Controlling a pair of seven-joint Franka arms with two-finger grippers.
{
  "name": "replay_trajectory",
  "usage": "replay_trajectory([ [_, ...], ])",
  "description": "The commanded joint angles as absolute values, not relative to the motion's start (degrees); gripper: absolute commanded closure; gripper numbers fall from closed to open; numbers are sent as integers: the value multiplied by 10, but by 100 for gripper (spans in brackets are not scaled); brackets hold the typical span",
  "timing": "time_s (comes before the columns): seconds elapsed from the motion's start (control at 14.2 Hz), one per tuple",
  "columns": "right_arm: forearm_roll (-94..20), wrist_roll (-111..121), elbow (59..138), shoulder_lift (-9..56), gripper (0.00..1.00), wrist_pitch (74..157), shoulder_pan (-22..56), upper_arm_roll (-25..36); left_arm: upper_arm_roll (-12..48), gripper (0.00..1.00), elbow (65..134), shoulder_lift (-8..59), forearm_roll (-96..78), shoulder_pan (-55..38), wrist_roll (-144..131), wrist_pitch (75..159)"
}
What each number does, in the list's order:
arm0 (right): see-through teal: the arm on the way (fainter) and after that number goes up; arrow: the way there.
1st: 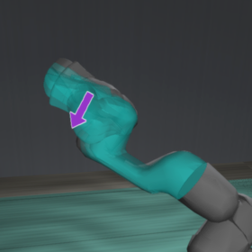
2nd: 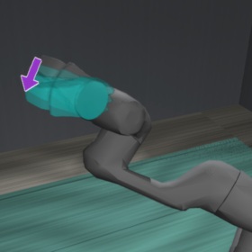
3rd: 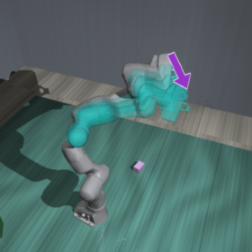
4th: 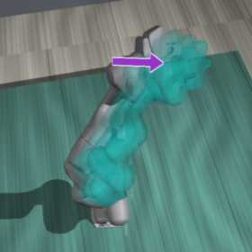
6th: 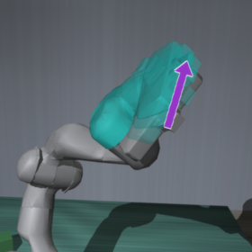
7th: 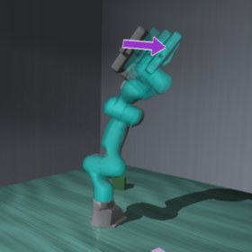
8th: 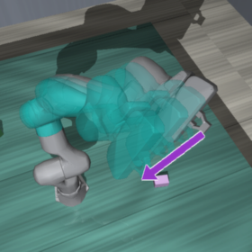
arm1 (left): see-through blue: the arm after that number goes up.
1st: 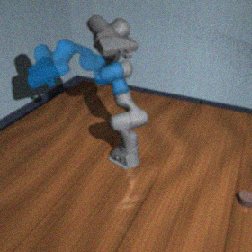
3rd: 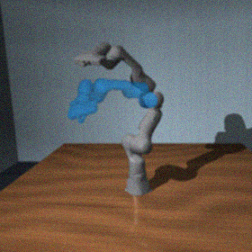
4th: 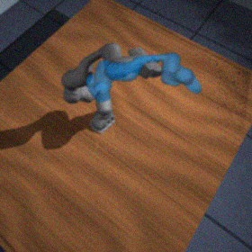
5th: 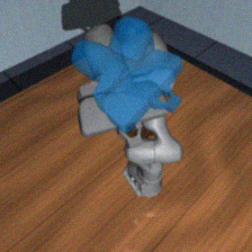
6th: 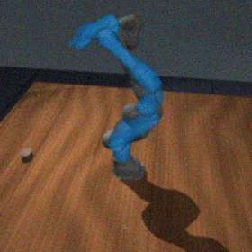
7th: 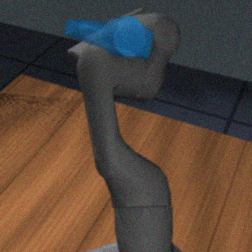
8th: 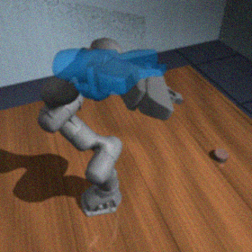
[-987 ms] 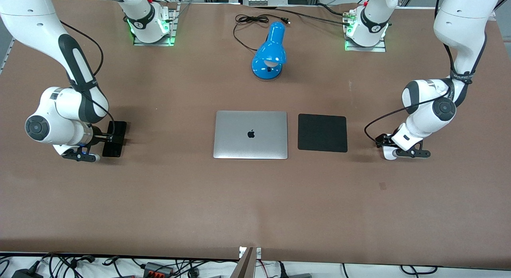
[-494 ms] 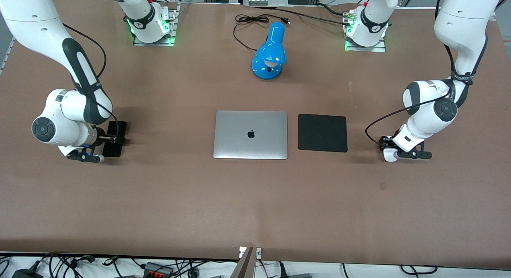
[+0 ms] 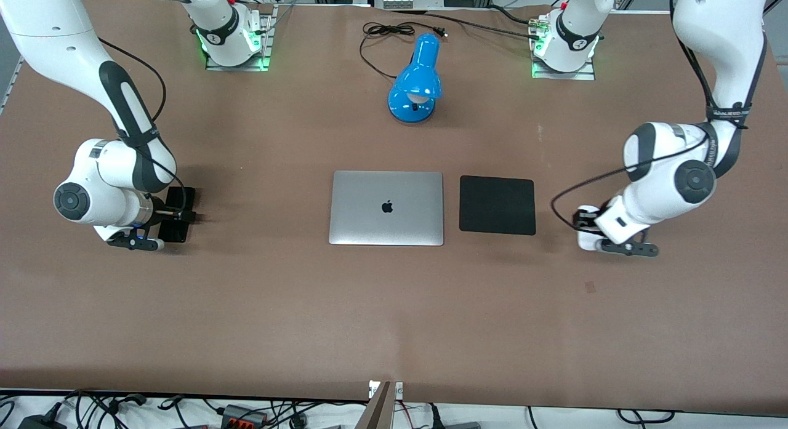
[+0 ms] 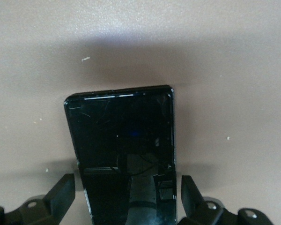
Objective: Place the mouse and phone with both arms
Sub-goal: 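Carry the white mouse onto the black mouse pad with the left gripper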
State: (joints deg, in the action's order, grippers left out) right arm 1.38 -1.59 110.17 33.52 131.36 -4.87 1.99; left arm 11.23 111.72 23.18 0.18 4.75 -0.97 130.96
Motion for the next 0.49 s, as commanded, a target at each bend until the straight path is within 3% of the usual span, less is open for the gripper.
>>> replay_trajectory([
  [0.0,15,-16,1107,334,0,1317,-51,17,166,52,1132,241,10,46,-68,1310],
  [0.07,15,-16,1107,334,0,1317,-52,17,179,52,1143,245,10,39,-96,1324],
  [0.28,15,-21,1107,333,44,1314,-53,17,184,52,1161,253,10,-10,-155,1359],
  [0.42,15,-20,1107,331,58,1313,-52,17,184,52,1198,262,11,-18,-156,1424],
])
